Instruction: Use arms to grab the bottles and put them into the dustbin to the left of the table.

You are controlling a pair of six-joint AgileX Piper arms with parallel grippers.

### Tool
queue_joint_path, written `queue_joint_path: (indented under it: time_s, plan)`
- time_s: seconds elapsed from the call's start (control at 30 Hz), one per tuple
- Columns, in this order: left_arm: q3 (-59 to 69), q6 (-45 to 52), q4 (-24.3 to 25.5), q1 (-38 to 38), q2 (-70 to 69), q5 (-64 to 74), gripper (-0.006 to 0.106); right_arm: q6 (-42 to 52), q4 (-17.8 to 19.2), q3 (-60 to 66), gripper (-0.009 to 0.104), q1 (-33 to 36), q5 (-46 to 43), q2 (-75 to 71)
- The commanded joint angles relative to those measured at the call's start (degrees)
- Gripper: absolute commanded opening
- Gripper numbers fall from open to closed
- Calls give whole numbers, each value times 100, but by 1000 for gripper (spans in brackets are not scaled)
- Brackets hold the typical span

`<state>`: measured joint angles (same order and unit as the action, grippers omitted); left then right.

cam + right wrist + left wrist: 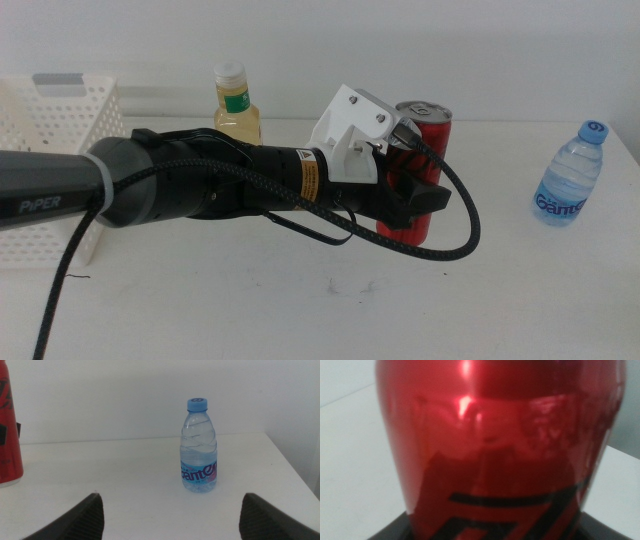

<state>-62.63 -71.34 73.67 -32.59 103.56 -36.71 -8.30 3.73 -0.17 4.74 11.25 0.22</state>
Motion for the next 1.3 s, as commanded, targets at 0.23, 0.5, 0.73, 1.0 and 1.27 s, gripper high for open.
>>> queue_joint_path:
  time_s: [0.23,0.5,0.73,1.0,1.27]
  plan:
    - [-47,602,-2017,-18,-642,2343,-2,35,37,17,86,-4,-56,-22]
    - [-1687,7737,-8290,1281,-1378,7182,-2,35,37,17,86,-4,-56,-22]
    - [-3110,8342,-8382,3105,-1336,9560,-2,35,37,17,86,-4,-56,-22]
    - [-3314,8449,-8413,4785,-852,10032,-2,35,37,17,86,-4,-56,-22]
    - [-3314,8912,-8410,5286,142,9621,-1,35,37,17,86,-4,-56,-22]
